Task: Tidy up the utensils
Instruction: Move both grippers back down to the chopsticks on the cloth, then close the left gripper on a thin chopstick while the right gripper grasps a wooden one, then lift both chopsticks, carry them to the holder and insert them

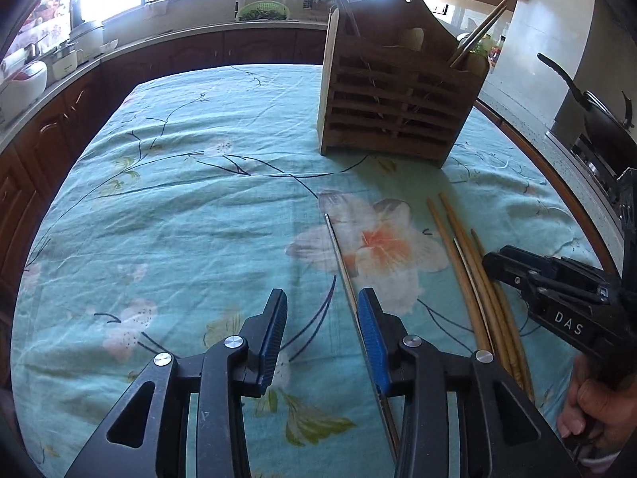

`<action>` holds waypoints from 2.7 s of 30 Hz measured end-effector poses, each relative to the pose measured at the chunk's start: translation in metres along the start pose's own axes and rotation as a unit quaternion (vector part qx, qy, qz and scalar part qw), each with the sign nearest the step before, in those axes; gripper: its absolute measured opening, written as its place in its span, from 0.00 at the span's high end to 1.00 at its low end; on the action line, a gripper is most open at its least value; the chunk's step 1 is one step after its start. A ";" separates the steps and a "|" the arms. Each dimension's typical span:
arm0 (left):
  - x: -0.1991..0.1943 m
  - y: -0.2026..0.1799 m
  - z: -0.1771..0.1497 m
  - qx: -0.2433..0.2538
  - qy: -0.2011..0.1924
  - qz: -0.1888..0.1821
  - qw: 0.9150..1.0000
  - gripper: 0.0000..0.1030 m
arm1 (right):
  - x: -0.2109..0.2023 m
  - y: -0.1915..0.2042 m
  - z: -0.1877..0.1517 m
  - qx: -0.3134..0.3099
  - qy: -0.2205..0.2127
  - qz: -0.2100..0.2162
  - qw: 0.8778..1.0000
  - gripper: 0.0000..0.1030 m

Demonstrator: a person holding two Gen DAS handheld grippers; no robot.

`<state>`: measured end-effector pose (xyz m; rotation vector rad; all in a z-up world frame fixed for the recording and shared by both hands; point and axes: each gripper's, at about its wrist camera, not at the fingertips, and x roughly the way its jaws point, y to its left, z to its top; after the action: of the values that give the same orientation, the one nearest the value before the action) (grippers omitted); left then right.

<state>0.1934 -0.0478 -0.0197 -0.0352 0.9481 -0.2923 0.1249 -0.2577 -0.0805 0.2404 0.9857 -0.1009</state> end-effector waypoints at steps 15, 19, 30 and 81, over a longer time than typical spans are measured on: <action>0.050 -0.022 0.034 0.045 0.010 0.037 0.998 0.63 | 0.019 0.008 0.018 -0.038 0.002 -0.020 0.999 0.81; 0.052 -0.025 0.034 0.056 0.001 0.033 0.998 0.86 | 0.018 -0.001 0.018 -0.015 0.001 -0.001 1.000 0.92; 0.000 0.002 0.033 0.001 -0.031 -0.049 0.998 0.97 | -0.035 -0.011 0.032 0.032 -0.055 0.055 0.996 0.96; -0.167 0.013 0.115 0.007 -0.320 -0.083 0.944 0.97 | -0.199 -0.026 0.170 0.047 -0.346 0.068 0.935 0.96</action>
<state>0.1974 -0.0027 0.1787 -0.1875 0.2941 -0.4109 0.1489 -0.3297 0.1714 0.3306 0.2595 -0.0960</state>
